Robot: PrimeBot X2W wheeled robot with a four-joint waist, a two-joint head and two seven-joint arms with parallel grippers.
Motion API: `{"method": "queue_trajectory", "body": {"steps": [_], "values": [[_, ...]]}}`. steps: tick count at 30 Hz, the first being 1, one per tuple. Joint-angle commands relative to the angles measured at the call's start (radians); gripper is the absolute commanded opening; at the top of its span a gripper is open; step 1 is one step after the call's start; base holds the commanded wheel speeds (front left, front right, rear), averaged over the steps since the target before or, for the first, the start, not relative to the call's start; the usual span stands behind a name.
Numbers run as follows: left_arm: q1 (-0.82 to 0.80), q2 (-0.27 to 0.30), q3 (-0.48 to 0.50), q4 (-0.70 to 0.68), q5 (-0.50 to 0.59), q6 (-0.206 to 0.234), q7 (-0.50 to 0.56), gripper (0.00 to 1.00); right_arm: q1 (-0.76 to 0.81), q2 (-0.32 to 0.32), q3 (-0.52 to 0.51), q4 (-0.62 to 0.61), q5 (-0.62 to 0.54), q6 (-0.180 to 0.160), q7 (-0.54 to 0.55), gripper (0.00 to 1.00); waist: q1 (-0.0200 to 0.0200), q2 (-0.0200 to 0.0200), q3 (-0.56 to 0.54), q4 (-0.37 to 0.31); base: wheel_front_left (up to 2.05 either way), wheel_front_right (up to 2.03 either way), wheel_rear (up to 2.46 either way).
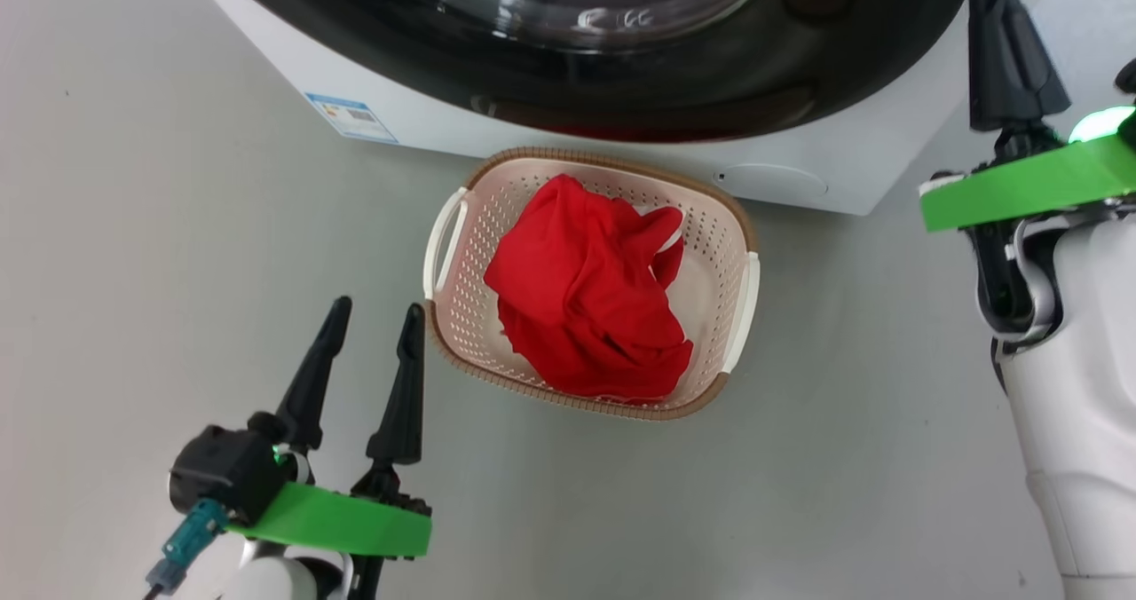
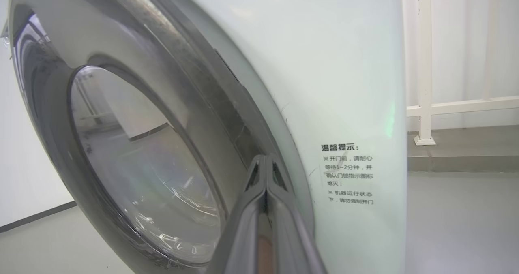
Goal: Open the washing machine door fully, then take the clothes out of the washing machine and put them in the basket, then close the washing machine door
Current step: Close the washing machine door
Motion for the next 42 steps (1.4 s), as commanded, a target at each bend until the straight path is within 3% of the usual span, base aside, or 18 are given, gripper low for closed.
{"method": "queue_trajectory", "body": {"steps": [1, 17, 24, 25, 28, 33, 34, 35, 42], "values": [[-0.020, 0.011, 0.031, -0.028, -0.009, 0.007, -0.005, 1.00, -0.034, 0.005, 0.011, -0.021, 0.006, 0.003, -0.005, 0.00, 0.0000, 0.0000, 0.014, 0.002, 0.00, 0.00, 0.00], [-0.052, 0.011, 0.016, -0.017, -0.015, 0.006, -0.005, 1.00, -0.104, -0.014, 0.012, 0.013, 0.006, 0.003, -0.005, 0.00, 0.0000, 0.0000, 0.039, 0.016, 0.00, 0.00, 0.00], [-0.042, 0.011, 0.046, -0.004, 0.002, -0.001, -0.005, 1.00, -0.048, -0.007, 0.046, -0.003, 0.016, 0.003, -0.005, 0.00, 0.0000, 0.0000, 0.013, -0.008, 0.00, 0.00, 0.00], [-0.039, 0.011, 0.051, -0.003, 0.005, -0.003, -0.005, 1.00, -0.037, -0.006, 0.054, -0.005, 0.016, 0.003, -0.005, 0.20, 0.0000, 0.0000, 0.007, -0.014, 0.00, 0.00, 0.00], [-0.032, 0.011, 0.064, -0.001, 0.016, -0.009, -0.005, 1.00, -0.001, -0.003, 0.069, -0.017, 0.022, 0.003, -0.005, 0.25, 0.0000, 0.0000, -0.011, -0.032, 0.00, 0.00, 0.00], [-0.026, 0.011, 0.082, 0.008, 0.030, -0.017, -0.005, 1.00, 0.060, 0.004, 0.063, -0.040, 0.029, 0.003, -0.005, 0.49, 0.0000, 0.0000, -0.037, -0.060, 0.00, 0.00, 0.00], [-0.025, 0.011, 0.087, 0.011, 0.034, -0.019, -0.005, 1.00, 0.073, 0.005, 0.063, -0.043, 0.028, 0.003, -0.005, 0.80, 0.0000, 0.0000, -0.043, -0.065, 0.00, 0.00, 0.00], [-0.023, 0.011, 0.091, 0.014, 0.038, -0.021, -0.005, 1.00, 0.086, 0.005, 0.063, -0.046, 0.027, 0.003, -0.005, 1.00, 0.0000, 0.0000, -0.049, -0.070, 0.00, 0.00, 0.00], [-0.001, 0.011, 0.137, 0.036, 0.070, -0.037, -0.005, 1.00, 0.193, 0.008, 0.053, -0.064, 0.021, 0.003, -0.005, 1.00, 0.0000, 0.0000, -0.100, -0.108, 0.00, 0.00, 0.00]]}}
